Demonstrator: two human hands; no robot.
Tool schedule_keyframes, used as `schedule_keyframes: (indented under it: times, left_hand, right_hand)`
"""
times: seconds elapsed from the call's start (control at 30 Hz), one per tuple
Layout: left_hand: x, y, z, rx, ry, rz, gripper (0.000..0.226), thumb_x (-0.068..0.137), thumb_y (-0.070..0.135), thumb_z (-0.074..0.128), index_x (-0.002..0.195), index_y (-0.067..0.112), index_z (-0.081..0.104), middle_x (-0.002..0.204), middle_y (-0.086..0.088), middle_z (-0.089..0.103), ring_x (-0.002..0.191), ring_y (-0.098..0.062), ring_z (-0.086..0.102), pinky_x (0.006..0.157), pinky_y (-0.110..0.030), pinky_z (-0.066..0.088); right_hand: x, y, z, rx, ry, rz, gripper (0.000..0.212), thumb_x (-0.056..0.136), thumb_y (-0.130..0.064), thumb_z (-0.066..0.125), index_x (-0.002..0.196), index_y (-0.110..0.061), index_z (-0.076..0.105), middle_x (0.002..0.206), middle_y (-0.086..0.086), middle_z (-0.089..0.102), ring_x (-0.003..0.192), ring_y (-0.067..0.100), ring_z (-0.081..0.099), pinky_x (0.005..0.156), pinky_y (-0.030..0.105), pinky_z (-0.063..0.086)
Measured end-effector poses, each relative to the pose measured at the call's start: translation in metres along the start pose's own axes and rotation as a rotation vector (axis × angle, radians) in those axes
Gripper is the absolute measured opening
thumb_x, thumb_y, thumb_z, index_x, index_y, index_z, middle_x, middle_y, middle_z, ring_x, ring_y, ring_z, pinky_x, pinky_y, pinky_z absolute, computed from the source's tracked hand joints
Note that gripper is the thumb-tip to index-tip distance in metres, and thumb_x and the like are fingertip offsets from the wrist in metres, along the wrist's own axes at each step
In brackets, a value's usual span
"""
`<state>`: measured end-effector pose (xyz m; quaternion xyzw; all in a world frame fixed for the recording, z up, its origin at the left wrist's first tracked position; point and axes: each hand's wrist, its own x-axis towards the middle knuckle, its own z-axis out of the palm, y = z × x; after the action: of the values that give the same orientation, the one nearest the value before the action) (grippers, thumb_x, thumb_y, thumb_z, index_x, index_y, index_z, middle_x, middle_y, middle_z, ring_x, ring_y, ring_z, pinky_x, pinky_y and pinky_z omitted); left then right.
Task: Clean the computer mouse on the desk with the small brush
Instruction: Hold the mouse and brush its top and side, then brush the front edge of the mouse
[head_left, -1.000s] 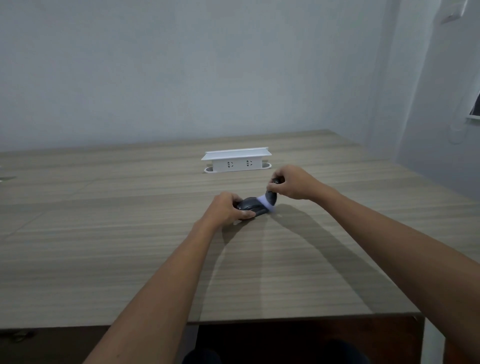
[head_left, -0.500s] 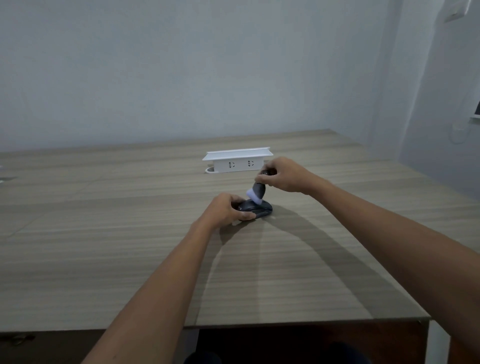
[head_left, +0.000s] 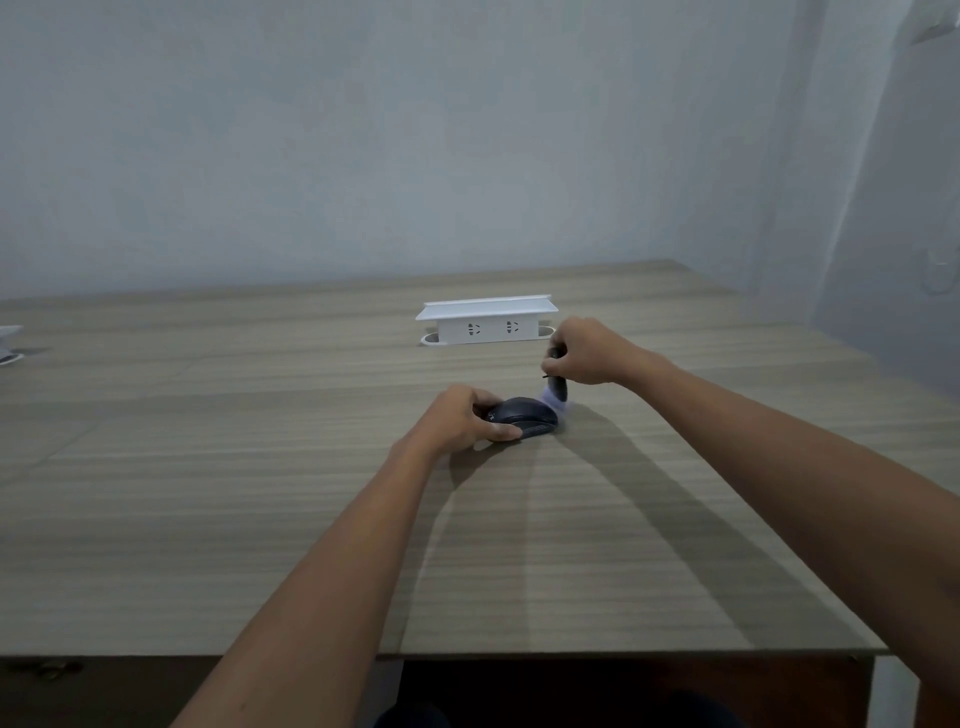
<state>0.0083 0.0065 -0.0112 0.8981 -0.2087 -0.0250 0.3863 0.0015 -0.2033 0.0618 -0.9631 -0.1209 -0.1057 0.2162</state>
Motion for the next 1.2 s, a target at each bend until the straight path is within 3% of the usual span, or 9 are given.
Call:
schedule_keyframes:
  times: [0.13,0.2,0.3,0.43,0.57,0.77,0.83,0.9,1.2]
  left_hand:
    - [0.002,-0.003,0.000,-0.008,-0.011,-0.005,0.042,0.073,0.039,0.085,0.111,0.025,0.076,0.096,0.004,0.078,0.095,-0.020,0.072,0.083,-0.035,0.055]
    - [0.002,-0.003,-0.001,-0.007,-0.018,-0.004,0.040,0.074,0.037,0.084,0.111,0.025,0.077,0.096,0.005,0.078,0.093,-0.018,0.071,0.082,-0.033,0.055]
    - [0.002,-0.002,0.000,0.001,-0.008,0.000,0.040,0.074,0.037,0.085,0.111,0.024,0.077,0.095,0.005,0.078,0.093,-0.016,0.070,0.083,-0.031,0.053]
    - [0.004,-0.004,-0.001,0.007,-0.015,-0.004,0.041,0.073,0.038,0.085,0.111,0.024,0.076,0.095,0.006,0.077,0.093,-0.016,0.070,0.077,-0.027,0.050]
    - [0.004,-0.002,-0.001,0.006,-0.016,0.003,0.042,0.075,0.038,0.084,0.113,0.023,0.076,0.097,0.007,0.077,0.092,-0.013,0.070,0.082,-0.028,0.053]
    - [0.003,-0.003,-0.001,0.010,-0.018,0.013,0.037,0.076,0.036,0.083,0.109,0.024,0.077,0.091,0.005,0.077,0.081,-0.012,0.068,0.071,-0.023,0.048]
    - [0.002,-0.002,-0.001,-0.004,-0.017,0.010,0.037,0.075,0.036,0.084,0.109,0.023,0.077,0.090,0.006,0.077,0.080,-0.011,0.067,0.070,-0.022,0.047]
    - [0.002,-0.001,0.000,-0.005,-0.013,0.002,0.039,0.075,0.036,0.084,0.111,0.023,0.076,0.092,0.004,0.077,0.084,-0.014,0.069,0.073,-0.025,0.051]
    - [0.001,-0.001,0.002,0.007,0.006,-0.014,0.040,0.074,0.039,0.084,0.109,0.023,0.076,0.096,0.004,0.078,0.094,-0.017,0.072,0.089,-0.036,0.056]
  right_hand:
    - [-0.004,-0.004,0.003,0.193,0.047,-0.015,0.025,0.084,-0.019,0.068,0.061,-0.008,0.067,0.053,0.002,0.049,0.050,0.015,0.039,0.053,0.028,0.034]
    - [-0.006,-0.001,0.005,0.144,0.039,0.007,0.028,0.084,-0.015,0.068,0.057,-0.007,0.065,0.054,0.007,0.052,0.051,0.017,0.040,0.052,0.028,0.033]
    - [-0.005,0.005,0.002,0.009,0.027,0.047,0.017,0.082,-0.011,0.068,0.074,0.004,0.070,0.061,0.012,0.060,0.056,0.019,0.048,0.053,0.028,0.036]
    - [-0.008,0.005,0.002,0.166,0.055,0.014,0.023,0.081,-0.017,0.067,0.065,0.000,0.070,0.053,0.005,0.047,0.048,0.015,0.035,0.048,0.027,0.030]
    - [-0.009,0.011,0.002,0.073,0.010,0.069,0.023,0.081,-0.014,0.067,0.076,0.008,0.072,0.060,0.010,0.054,0.055,0.018,0.043,0.047,0.026,0.030]
    - [-0.017,0.015,0.004,0.299,0.053,0.042,0.022,0.082,-0.018,0.068,0.067,-0.003,0.073,0.056,0.003,0.053,0.052,0.012,0.043,0.050,0.023,0.035]
    - [-0.019,0.019,0.004,0.208,0.030,0.055,0.021,0.081,-0.016,0.067,0.066,-0.004,0.075,0.053,0.006,0.053,0.050,0.014,0.041,0.047,0.023,0.033]
    - [-0.022,0.021,0.000,0.104,0.016,0.068,0.019,0.081,-0.016,0.067,0.070,-0.004,0.076,0.056,0.012,0.058,0.051,0.015,0.042,0.047,0.025,0.033]
    - [-0.035,0.024,0.004,0.133,0.079,0.097,0.019,0.083,-0.015,0.067,0.072,-0.001,0.074,0.058,0.003,0.057,0.048,0.011,0.042,0.046,0.022,0.033]
